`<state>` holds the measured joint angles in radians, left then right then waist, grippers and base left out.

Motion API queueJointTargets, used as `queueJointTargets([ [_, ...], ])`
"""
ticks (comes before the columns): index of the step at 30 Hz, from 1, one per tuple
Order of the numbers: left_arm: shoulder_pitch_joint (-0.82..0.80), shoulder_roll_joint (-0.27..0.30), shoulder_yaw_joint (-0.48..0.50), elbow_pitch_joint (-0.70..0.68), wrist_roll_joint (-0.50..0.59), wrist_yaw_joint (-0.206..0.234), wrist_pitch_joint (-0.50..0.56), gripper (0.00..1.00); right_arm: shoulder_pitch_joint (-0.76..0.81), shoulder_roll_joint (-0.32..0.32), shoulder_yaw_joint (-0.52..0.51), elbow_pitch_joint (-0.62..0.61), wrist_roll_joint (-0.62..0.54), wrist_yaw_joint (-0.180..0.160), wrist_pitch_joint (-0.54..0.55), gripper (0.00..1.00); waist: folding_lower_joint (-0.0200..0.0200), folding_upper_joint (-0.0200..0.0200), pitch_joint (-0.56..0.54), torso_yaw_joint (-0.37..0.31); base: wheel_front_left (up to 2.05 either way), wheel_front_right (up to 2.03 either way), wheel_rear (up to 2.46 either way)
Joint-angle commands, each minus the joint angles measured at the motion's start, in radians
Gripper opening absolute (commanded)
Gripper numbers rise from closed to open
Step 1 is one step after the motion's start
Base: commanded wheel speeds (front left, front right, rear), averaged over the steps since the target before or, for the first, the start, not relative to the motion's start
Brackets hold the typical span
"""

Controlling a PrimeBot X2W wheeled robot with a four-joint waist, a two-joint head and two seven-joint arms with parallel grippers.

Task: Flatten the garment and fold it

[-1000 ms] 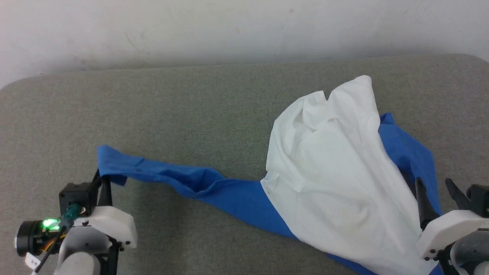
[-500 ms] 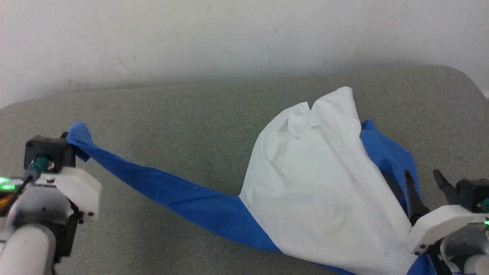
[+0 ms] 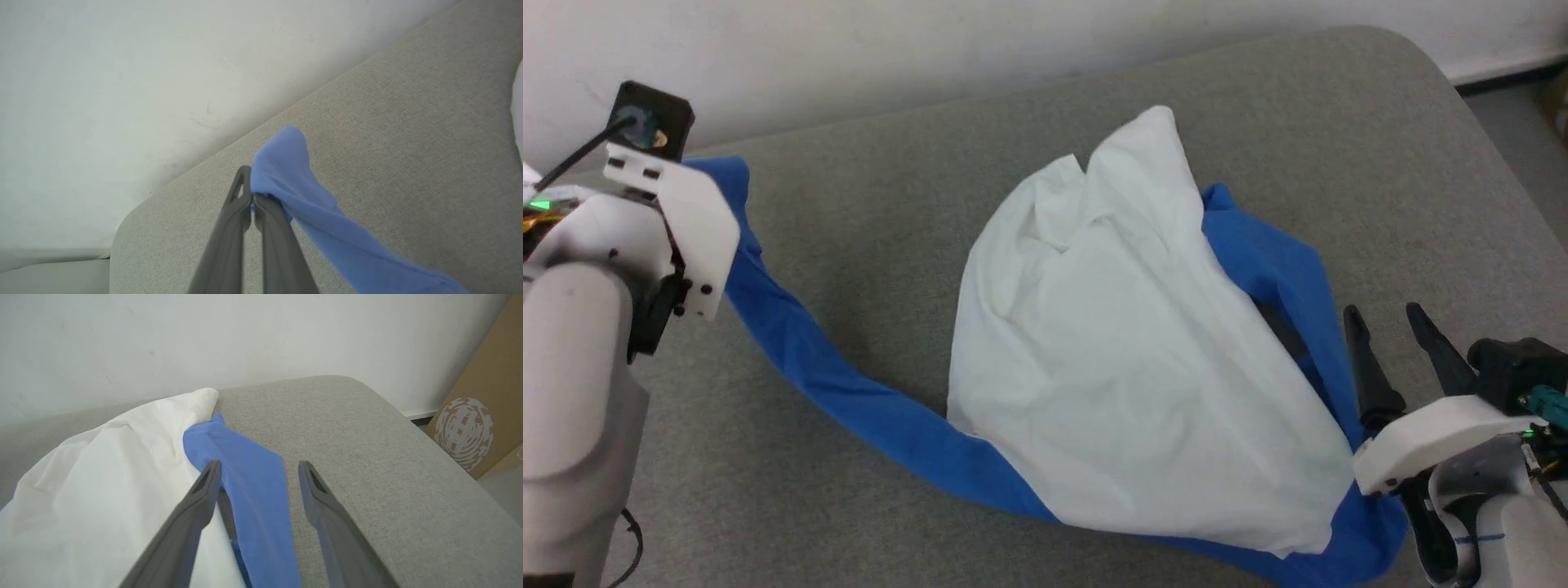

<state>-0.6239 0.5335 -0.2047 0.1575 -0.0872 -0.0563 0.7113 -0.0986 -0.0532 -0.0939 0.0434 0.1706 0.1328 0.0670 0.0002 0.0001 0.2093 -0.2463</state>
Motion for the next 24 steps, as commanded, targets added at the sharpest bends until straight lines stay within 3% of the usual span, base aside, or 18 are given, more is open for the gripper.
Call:
queueJointTargets([
  [1,-0.031,-0.009,-0.013,0.034,0.013,-0.009,0.004,0.00,-0.023,0.003,0.005,0.007,0.008,-0.002,-0.012,1.00,-0.0002,-0.0001,0.100,-0.093,0.00,0.00,0.00],
  [6,-0.140,-0.032,-0.069,0.207,0.041,-0.027,-0.044,0.00,-0.056,0.003,0.036,0.042,0.020,-0.002,-0.038,1.00,-0.0002,-0.0001,0.134,-0.117,0.00,0.00,0.00],
  [8,-0.171,-0.045,-0.079,0.260,0.058,-0.009,-0.108,1.00,-0.064,0.003,0.043,0.054,0.023,-0.002,-0.045,1.00,-0.0002,-0.0001,0.139,-0.119,0.00,0.00,0.00],
  [17,-0.264,-0.105,-0.102,0.422,0.066,0.025,-0.491,1.00,-0.071,0.003,0.038,0.093,0.003,-0.002,-0.056,1.00,-0.0002,-0.0001,0.093,-0.064,0.00,0.00,0.00],
  [24,-0.217,-0.168,-0.072,0.443,-0.003,0.054,-0.675,1.00,-0.047,0.003,0.010,0.075,-0.029,-0.002,-0.030,1.00,-0.0002,-0.0001,-0.005,0.020,0.00,0.00,0.00],
])
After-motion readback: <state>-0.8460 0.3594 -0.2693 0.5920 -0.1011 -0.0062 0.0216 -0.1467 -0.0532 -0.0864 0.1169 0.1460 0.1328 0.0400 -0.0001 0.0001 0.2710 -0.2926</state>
